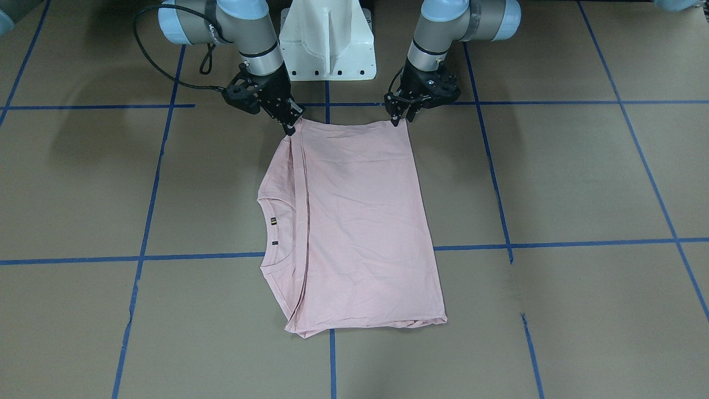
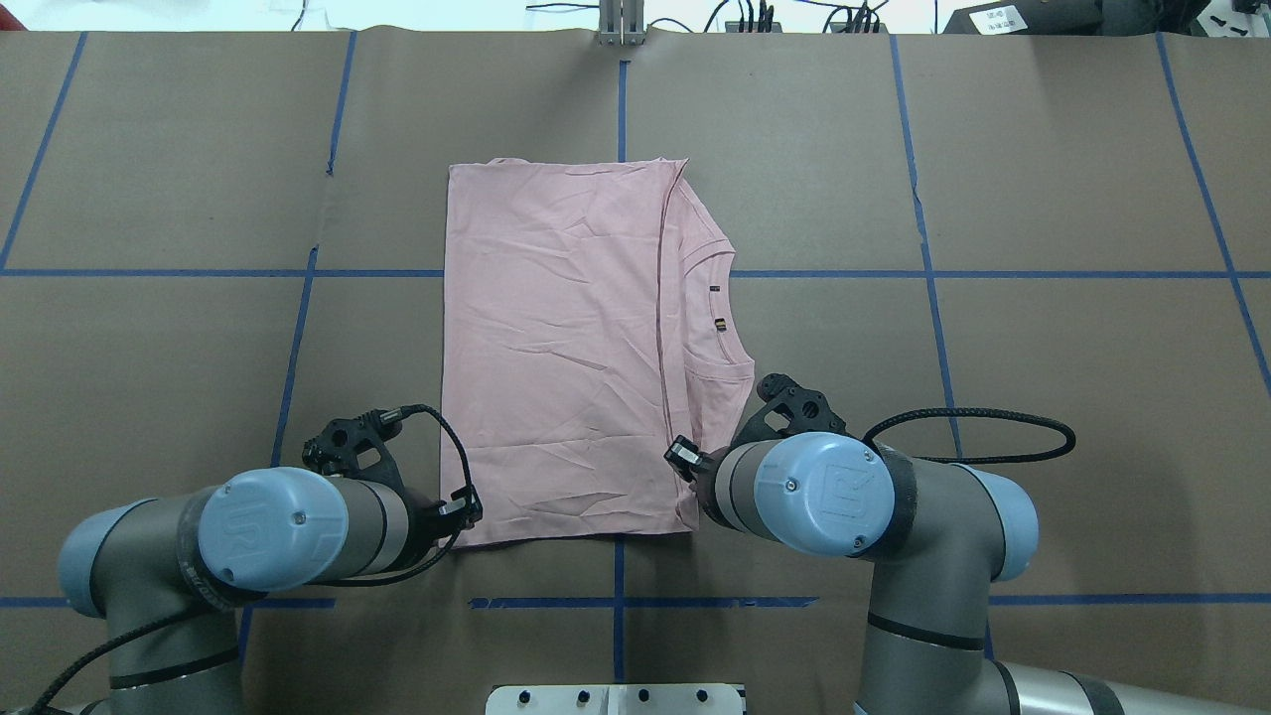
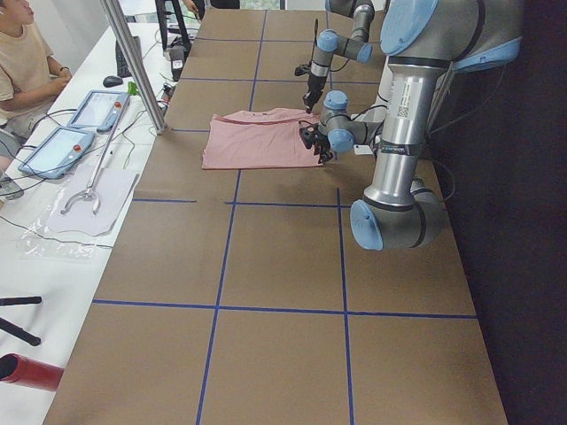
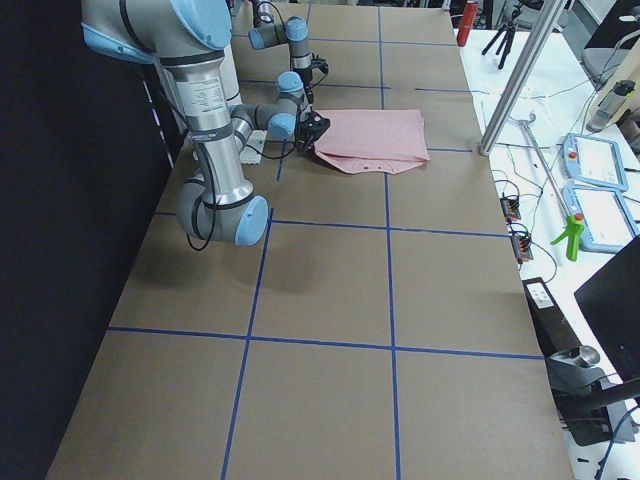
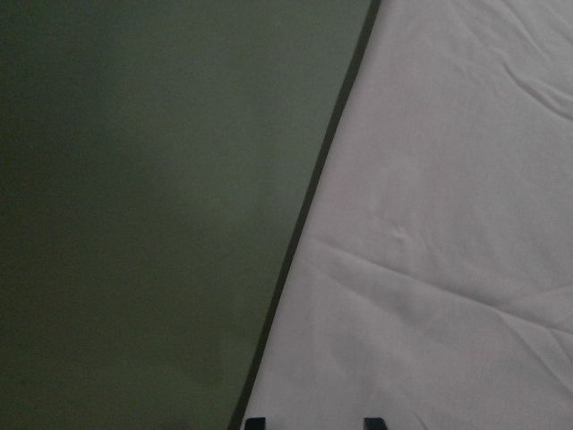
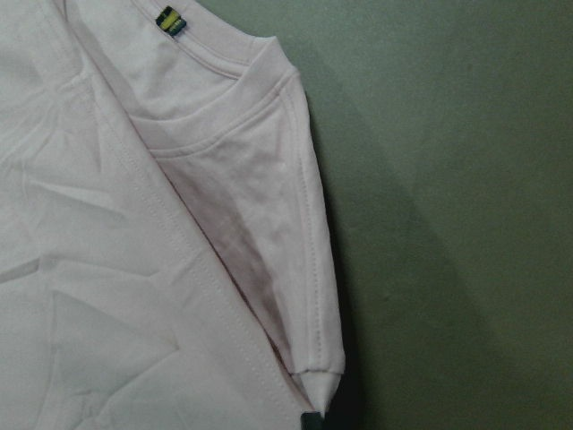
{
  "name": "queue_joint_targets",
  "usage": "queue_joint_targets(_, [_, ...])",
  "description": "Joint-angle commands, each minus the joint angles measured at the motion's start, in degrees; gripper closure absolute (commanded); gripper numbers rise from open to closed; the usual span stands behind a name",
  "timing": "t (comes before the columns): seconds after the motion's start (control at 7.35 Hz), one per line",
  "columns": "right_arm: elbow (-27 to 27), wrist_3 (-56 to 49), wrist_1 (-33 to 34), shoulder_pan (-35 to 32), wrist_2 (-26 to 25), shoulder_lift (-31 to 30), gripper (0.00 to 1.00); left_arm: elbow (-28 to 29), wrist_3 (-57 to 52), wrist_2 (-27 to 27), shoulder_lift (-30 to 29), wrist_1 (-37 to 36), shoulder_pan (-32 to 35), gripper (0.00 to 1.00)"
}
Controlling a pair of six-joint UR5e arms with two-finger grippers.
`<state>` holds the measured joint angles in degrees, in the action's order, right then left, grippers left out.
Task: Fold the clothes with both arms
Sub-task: 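Move the left gripper to the shirt's other corner nearest the robot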
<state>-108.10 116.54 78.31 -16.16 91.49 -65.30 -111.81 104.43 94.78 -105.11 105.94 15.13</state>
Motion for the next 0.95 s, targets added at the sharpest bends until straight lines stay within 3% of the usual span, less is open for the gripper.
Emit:
queue_joint_targets(0.0, [0.0,0.0,0.0,0.1,0.0,0.0,1.00,0.7,0.5,0.0,0.0,0.0,-0.7,0.50])
queue_joint_targets(0.41, [0.0,0.0,0.0,0.1,0.0,0.1,1.00,1.4,0.5,0.0,0.1,0.0,-0.8,0.52])
queue_joint_targets(0.54, [0.0,0.0,0.0,0.1,0.0,0.0,1.00,1.4,0.5,0.0,0.1,0.0,-0.8,0.62])
queue_joint_targets(0.68, [0.0,0.0,0.0,0.1,0.0,0.0,1.00,1.6,0.5,0.1,0.0,0.0,-0.9,0.92])
queue_joint_targets(0.82, [0.0,-0.1,0.0,0.1,0.0,0.0,1.00,1.4,0.5,0.1,-0.1,0.0,-0.9,1.00])
